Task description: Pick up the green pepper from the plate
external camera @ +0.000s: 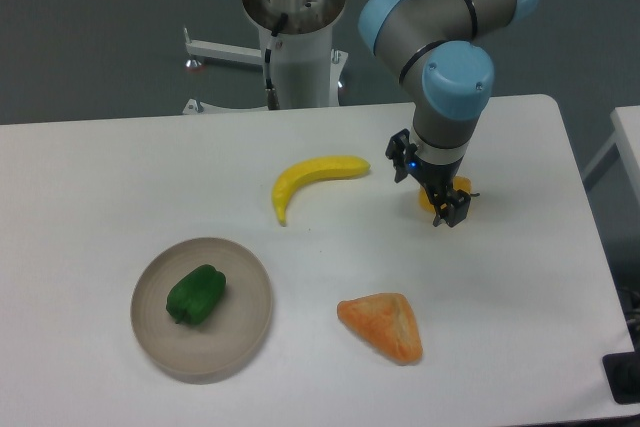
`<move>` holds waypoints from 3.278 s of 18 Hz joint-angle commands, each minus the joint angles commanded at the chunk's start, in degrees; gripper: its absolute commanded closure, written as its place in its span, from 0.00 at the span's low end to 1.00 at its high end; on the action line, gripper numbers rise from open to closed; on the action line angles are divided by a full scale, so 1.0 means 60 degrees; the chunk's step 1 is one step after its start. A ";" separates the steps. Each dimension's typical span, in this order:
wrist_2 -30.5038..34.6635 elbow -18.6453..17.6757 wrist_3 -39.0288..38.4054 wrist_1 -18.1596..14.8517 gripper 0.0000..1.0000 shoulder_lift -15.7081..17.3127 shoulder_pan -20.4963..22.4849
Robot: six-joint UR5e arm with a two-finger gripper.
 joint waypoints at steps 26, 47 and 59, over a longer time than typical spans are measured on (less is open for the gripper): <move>-0.2135 0.0510 -0.9020 0.1113 0.00 -0.0906 -0.3544; -0.2271 0.0835 -0.9976 0.1786 0.00 -0.2168 -0.4307; -0.1570 0.0732 -0.9888 0.2417 1.00 -0.1775 -0.4351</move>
